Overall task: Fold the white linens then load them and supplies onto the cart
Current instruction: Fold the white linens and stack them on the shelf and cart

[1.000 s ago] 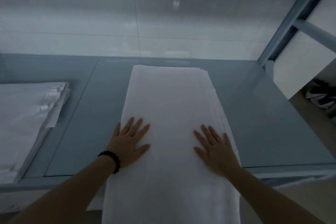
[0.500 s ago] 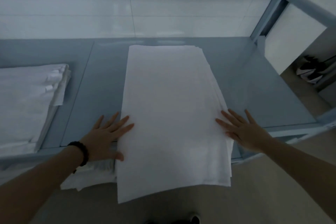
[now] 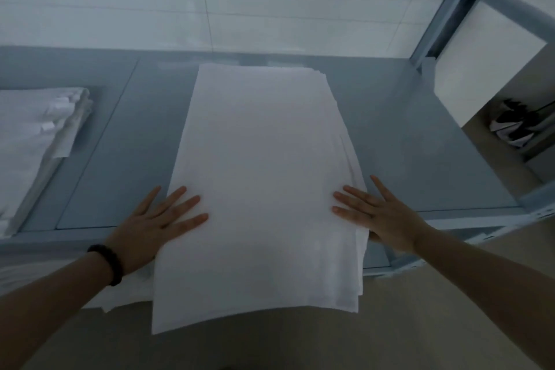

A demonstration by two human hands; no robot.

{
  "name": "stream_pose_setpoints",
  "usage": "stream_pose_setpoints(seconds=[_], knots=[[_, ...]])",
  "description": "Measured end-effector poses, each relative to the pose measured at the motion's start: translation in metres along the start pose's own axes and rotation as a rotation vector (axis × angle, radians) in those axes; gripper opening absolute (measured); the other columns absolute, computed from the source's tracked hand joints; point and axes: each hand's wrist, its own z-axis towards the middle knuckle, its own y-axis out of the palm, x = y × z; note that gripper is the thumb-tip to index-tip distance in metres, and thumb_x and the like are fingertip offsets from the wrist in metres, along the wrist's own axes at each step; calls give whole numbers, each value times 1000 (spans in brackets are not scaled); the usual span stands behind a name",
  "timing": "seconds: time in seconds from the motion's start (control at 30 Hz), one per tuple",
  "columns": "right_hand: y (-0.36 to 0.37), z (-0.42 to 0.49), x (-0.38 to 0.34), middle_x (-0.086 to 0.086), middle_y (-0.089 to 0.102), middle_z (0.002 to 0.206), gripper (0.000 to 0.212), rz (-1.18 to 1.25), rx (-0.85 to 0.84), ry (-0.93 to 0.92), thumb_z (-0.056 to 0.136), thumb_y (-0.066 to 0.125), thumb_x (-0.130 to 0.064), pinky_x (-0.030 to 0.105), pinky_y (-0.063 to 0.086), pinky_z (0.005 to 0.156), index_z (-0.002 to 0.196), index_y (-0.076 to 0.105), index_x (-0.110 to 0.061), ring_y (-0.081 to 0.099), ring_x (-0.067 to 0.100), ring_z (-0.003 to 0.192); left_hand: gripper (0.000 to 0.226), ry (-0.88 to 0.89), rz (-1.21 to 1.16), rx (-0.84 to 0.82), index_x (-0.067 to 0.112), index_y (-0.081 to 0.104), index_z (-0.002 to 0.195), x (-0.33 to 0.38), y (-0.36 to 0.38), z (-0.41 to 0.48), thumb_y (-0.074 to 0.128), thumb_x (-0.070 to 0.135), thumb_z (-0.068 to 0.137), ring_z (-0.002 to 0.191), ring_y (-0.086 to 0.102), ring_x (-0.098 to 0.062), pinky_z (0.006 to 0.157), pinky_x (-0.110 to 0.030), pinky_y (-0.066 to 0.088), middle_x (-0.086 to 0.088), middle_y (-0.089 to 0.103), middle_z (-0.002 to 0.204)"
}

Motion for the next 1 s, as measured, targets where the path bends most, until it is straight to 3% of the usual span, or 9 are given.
stream_pose_setpoints(seconds=[0.07,0.13,0.27,0.37,0.6,0.7,0.8,0.93,1.0], knots=[[9,-4,0,4,21,158,108,-4,70,10,68,81,-38,68,21,108,153,16,-25,24,26,144,49,-48,-11,-11,27,15,153,1,3,-3,19,30,103,145,15,-34,114,-59,12,-11,27,155],[16,-4,-3,4,22,158,107,-7,125,21,65,82,-29,73,20,104,152,20,-26,24,26,144,51,-91,-20,-29,26,13,153,4,5,-5,4,35,104,144,18,-35,112,-61,16,-12,27,155],[23,9,-21,6,32,154,77,1,332,-2,81,48,0,76,16,103,150,27,-28,32,27,141,53,-99,9,-43,25,12,153,5,1,-10,4,41,103,142,22,-37,111,-63,18,-12,27,155],[25,7,-25,8,34,152,73,8,371,17,83,34,3,76,17,103,148,30,-30,33,28,140,55,-64,24,-66,24,17,153,7,-8,-16,10,45,102,143,21,-37,111,-64,17,-12,25,156],[7,-13,-35,9,29,155,72,84,425,-27,83,54,-3,76,12,104,145,37,-37,25,30,144,53,-85,-24,-28,29,42,143,20,-32,-34,23,52,100,143,20,-41,110,-67,16,-12,30,154],[-17,-20,-47,10,34,152,46,233,463,101,93,54,-39,77,12,103,138,46,-39,28,33,142,49,-186,-131,0,31,51,135,31,-51,-39,27,54,99,142,18,-44,110,-66,16,-15,34,152],[-43,-30,-59,11,34,151,44,496,519,323,89,50,-60,75,7,105,129,53,-42,23,36,143,48,-346,-268,89,34,61,125,42,-73,-44,32,59,97,144,11,-44,111,-65,11,-15,32,152],[-77,-39,-66,11,31,153,29,701,578,535,86,63,-33,70,0,110,112,66,-44,16,38,144,56,-527,-435,223,31,65,116,61,-105,-44,31,67,91,144,3,-46,107,-71,11,2,20,159],[-94,-38,-60,7,28,154,54,818,525,715,72,78,-24,65,-1,113,114,61,-53,13,33,145,66,-637,-505,329,25,67,113,69,-125,-41,31,74,86,145,0,-44,109,-69,10,22,7,158]])
